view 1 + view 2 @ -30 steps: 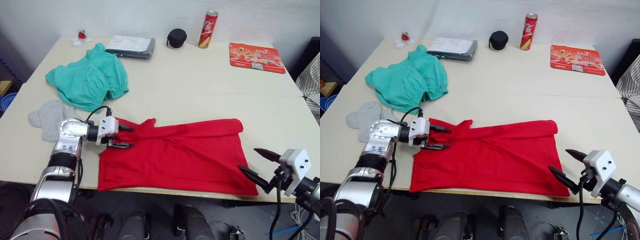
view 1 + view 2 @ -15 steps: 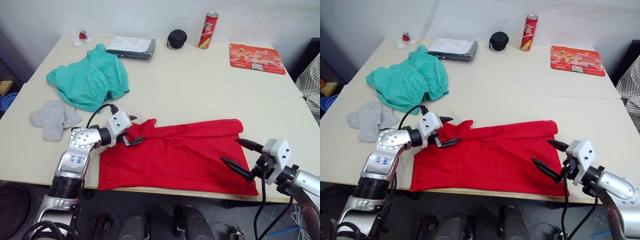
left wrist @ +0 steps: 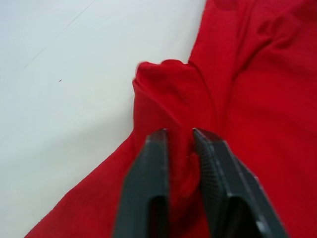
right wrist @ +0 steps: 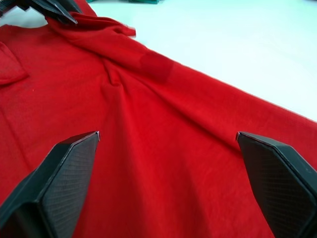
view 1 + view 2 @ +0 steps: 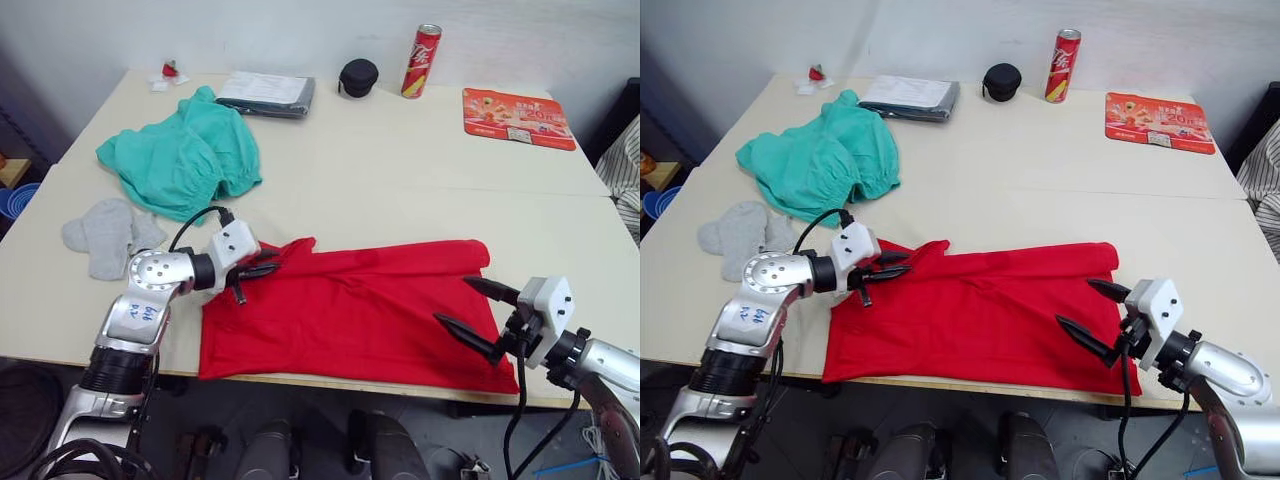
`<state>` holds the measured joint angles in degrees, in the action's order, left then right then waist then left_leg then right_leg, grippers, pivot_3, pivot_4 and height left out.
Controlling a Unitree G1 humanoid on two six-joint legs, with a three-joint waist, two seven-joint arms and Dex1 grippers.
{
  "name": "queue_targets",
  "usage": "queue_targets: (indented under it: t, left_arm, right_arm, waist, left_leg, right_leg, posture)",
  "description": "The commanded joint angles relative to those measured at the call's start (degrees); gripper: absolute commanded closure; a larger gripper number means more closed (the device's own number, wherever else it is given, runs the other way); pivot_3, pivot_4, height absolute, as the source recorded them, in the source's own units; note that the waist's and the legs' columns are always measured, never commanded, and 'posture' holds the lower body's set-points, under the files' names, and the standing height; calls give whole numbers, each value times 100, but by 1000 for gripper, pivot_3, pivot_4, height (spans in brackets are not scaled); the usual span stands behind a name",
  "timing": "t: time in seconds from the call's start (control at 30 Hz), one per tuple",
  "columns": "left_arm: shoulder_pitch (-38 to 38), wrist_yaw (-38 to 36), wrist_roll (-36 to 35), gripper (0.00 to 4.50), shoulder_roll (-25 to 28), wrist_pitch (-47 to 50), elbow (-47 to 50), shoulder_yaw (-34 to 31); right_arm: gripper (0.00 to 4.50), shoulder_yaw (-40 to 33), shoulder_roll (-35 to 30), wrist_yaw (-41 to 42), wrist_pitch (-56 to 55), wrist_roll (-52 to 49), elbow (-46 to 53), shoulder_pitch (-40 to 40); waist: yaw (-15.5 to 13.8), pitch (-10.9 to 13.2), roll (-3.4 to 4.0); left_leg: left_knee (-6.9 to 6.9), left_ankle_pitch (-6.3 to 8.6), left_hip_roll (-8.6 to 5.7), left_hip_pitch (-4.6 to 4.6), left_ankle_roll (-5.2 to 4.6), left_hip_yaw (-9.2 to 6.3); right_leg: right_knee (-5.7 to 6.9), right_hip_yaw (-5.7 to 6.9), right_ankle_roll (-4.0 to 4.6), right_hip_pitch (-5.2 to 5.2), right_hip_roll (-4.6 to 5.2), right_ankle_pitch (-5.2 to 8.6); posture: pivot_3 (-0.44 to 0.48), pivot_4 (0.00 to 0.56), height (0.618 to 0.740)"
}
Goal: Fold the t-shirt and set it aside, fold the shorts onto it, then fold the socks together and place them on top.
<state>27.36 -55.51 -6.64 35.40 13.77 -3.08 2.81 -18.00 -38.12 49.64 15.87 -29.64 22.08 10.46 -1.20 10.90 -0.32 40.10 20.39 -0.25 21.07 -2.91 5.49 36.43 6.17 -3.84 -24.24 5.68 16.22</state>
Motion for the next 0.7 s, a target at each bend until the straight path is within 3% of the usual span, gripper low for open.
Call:
queue_targets:
  t: [0.03, 0.17, 0.47, 0.7]
  left_arm:
    - [190, -349, -188, 4024, 164, -386, -306, -97]
    - [376, -994, -441, 4024, 168, -1217, -869, -102]
    - [168, -3426, -998, 4024, 589, -3581, -1477, 66]
    - [366, -3378, -765, 4024, 743, -4438, -2165, 240]
  right_arm:
    - [0, -171, -63, 6, -38, -76, 87, 2]
    - [0, -192, -87, 33, -54, -43, -12, -15]
    - [0, -266, -189, 195, -165, 55, -252, 130]
    - [0, -264, -238, 232, -148, 73, -331, 197]
  waist:
    - [-1, 0, 0]
    - [-5, 0, 0]
    - [22, -1, 2]
    - [1, -1, 2]
  left_leg:
    - [0, 0, 0, 0, 0, 0]
    - [0, 0, -1, 1, 0, 1]
    - [0, 0, 0, -1, 0, 5]
    - [1, 1, 0, 1, 0, 1]
  right_leg:
    - [-1, 1, 0, 0, 0, 0]
    - [-1, 1, 1, 0, -1, 0]
    - [-1, 3, 3, 0, -4, 2]
    - [-2, 4, 3, 0, -1, 2]
  posture:
    - [0, 150, 740]
    - [0, 150, 740]
    - [0, 150, 740]
    - [0, 150, 740]
